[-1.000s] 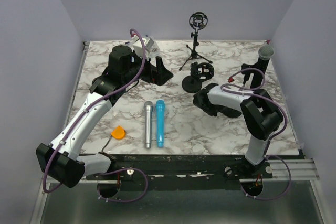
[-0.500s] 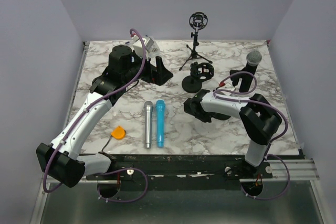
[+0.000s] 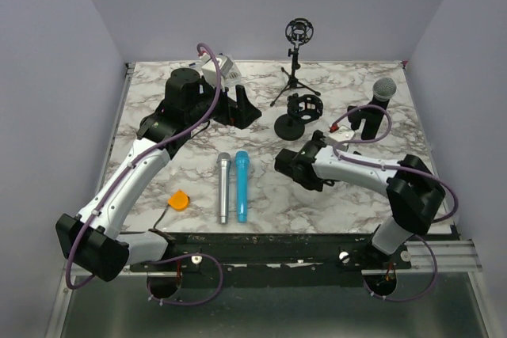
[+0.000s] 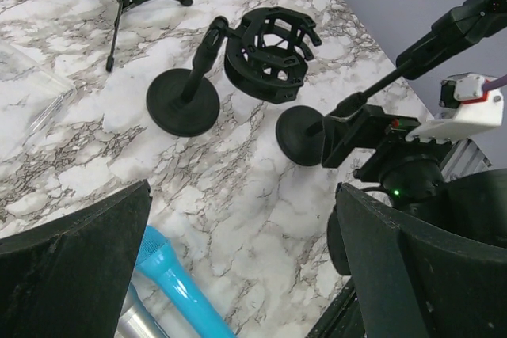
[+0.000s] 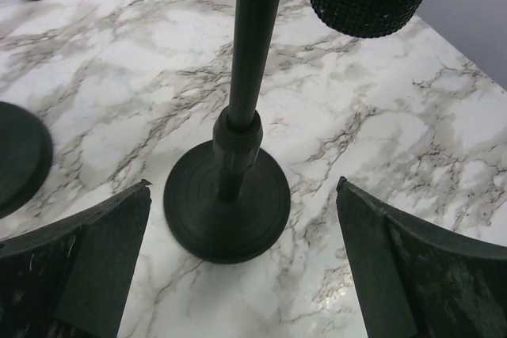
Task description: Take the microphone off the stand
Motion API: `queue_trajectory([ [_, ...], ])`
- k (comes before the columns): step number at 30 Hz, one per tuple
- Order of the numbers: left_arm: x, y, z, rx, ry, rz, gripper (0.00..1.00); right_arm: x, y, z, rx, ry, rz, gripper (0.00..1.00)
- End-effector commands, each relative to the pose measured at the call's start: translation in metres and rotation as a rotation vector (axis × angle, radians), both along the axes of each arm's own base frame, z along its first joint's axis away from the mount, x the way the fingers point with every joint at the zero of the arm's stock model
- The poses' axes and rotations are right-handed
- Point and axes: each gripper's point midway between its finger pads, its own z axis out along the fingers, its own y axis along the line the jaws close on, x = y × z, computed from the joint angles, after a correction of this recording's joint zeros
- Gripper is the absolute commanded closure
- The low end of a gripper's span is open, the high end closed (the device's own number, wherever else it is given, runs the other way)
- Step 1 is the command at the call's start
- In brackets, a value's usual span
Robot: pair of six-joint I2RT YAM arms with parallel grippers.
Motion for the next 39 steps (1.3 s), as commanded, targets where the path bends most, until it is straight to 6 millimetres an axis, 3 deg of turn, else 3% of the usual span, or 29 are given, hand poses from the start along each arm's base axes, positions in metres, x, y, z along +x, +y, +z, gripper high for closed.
queue_trajectory([
  [1, 0.003, 0.000, -0.002, -0.006, 0.003, -0.002, 0.02, -0.006, 0.031, 0.016, 0.125, 0.014, 0.119, 0.00],
  [4, 0.004, 0.000, -0.003, -0.005, 0.004, -0.002, 0.01, -0.012, 0.059, 0.029, 0.246, 0.046, 0.269, 0.00],
  [9, 0.004, -0.001, -0.004, -0.004, 0.009, -0.004, 0.01, -0.031, 0.121, 0.060, 0.496, 0.018, 0.725, 0.00],
  [11, 0.004, -0.002, -0.006, -0.006, 0.008, -0.009, 0.01, -0.045, 0.145, 0.083, 0.568, -0.026, 0.958, 0.00],
  [19, -0.006, -0.012, 0.001, -0.058, -0.080, -0.085, 0.01, -0.088, 0.188, 0.167, 0.592, -0.049, 1.415, 0.00],
  [24, -0.032, -0.027, 0.017, -0.083, -0.251, -0.208, 0.01, -0.077, 0.163, 0.232, 0.486, -0.102, 1.337, 0.00],
  [29, -0.066, -0.039, 0.036, -0.148, -0.415, -0.297, 0.01, -0.061, 0.126, 0.278, 0.344, -0.061, 1.174, 0.00],
  [35, -0.090, -0.068, 0.058, -0.228, -0.451, -0.378, 0.01, -0.048, 0.061, 0.309, 0.143, -0.093, 0.941, 0.00],
  [39, -0.094, -0.091, 0.065, -0.251, -0.512, -0.361, 0.01, -0.044, 0.016, 0.311, 0.037, -0.114, 0.741, 0.00],
])
